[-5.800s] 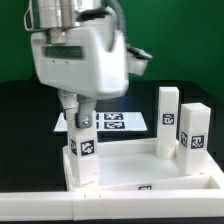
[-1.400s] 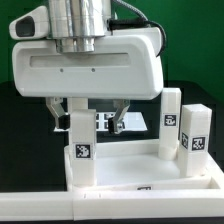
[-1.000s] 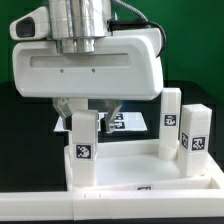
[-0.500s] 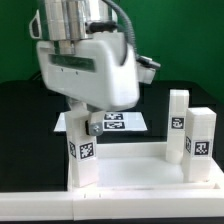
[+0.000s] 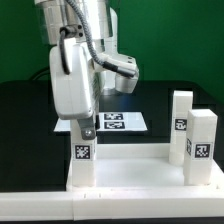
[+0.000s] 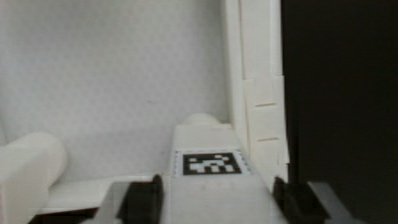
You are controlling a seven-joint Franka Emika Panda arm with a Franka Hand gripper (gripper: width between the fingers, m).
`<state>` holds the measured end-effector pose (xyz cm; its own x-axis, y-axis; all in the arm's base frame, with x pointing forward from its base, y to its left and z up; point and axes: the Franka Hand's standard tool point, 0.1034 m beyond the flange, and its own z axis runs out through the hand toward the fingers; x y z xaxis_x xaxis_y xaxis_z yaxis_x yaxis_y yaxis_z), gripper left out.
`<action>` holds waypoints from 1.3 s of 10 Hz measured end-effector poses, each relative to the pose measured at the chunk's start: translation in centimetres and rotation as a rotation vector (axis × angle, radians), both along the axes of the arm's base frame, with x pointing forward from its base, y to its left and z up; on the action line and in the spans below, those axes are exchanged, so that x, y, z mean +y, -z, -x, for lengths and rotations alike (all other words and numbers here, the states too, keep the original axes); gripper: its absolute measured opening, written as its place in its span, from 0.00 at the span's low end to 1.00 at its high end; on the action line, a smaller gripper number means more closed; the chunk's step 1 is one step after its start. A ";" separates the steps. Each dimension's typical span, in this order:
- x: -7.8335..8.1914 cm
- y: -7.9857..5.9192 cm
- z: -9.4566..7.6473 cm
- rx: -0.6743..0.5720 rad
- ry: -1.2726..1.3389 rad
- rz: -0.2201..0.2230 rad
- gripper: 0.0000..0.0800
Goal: Assemble desk
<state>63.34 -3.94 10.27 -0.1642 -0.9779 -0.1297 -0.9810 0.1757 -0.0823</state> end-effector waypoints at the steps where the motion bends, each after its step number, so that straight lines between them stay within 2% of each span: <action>1: 0.2 -0.1 -0.3 0.000 0.189 -0.025 0.36; 2: 0.5 0.0 -0.5 -0.010 0.302 -0.033 0.36; 3: 0.4 0.0 -0.4 -0.014 0.250 -0.027 0.36; 5: 0.4 0.0 -0.4 -0.017 0.221 -0.023 0.68; 6: -0.2 -0.2 -0.5 -0.051 -0.045 0.013 0.77; 7: -0.5 -0.4 -0.5 -0.075 -0.254 0.037 0.77; 8: -0.5 -0.3 -0.5 -0.079 -0.290 0.044 0.81; 11: -0.6 -0.2 -0.5 -0.104 -0.568 0.084 0.81; 13: -0.5 -0.2 -0.3 -0.096 -0.997 0.172 0.81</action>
Offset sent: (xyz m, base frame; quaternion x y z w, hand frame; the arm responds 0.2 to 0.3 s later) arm 0.0000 0.0000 0.0000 0.0000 0.0000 -0.0650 0.9979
